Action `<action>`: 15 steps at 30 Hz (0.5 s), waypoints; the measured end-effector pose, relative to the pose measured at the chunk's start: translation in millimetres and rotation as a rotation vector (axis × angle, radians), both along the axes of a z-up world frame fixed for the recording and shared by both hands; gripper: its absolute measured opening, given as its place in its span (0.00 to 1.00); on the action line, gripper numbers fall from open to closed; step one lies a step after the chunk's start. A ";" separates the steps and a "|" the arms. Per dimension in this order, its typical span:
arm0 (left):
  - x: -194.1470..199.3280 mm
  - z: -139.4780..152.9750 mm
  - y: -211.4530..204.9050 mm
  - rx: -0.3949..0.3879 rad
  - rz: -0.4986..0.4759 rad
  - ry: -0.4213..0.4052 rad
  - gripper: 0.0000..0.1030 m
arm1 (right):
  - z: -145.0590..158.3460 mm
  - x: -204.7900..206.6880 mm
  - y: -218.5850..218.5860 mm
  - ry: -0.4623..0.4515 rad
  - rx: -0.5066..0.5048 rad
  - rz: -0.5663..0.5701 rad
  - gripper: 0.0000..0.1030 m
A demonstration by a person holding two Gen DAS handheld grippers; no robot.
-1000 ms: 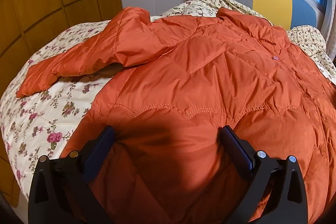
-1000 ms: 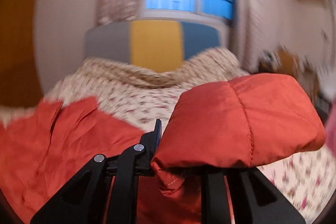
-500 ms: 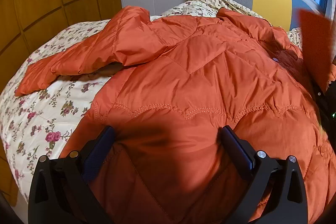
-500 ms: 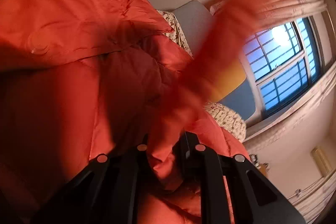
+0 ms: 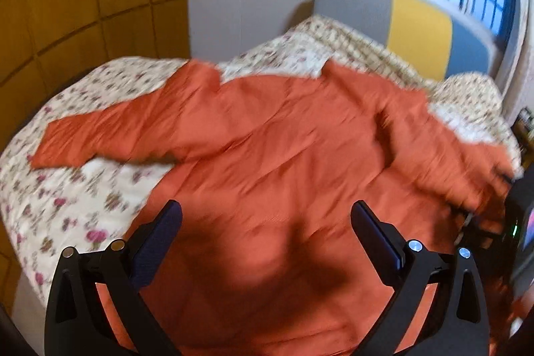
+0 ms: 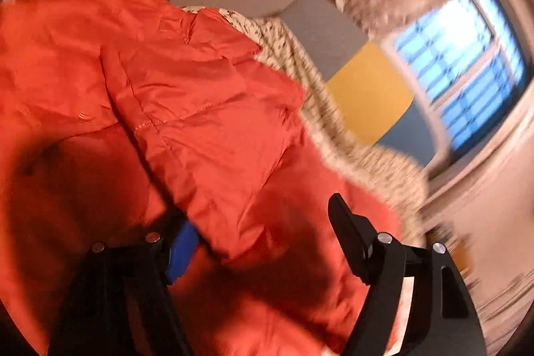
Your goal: Fold large clothes
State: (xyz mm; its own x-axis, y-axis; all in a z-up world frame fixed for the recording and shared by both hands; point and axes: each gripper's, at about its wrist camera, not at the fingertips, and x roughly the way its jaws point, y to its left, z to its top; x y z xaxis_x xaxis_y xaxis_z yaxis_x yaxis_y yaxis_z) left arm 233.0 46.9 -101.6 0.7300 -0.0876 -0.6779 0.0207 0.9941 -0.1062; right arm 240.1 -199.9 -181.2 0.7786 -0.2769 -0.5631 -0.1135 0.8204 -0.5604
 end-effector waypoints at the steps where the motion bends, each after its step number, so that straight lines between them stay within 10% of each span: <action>1: 6.5 2.3 -7.0 -0.031 -0.029 0.006 0.97 | 2.5 0.2 -7.2 0.006 0.057 -0.008 0.76; 11: 108.9 -35.3 -98.7 -0.203 -0.221 0.149 0.97 | 13.7 -9.6 -18.9 -0.115 0.168 0.003 0.83; 15: 123.3 -51.5 -110.0 -0.244 -0.229 0.193 0.79 | 19.1 -43.7 -17.1 -0.197 0.239 0.005 0.84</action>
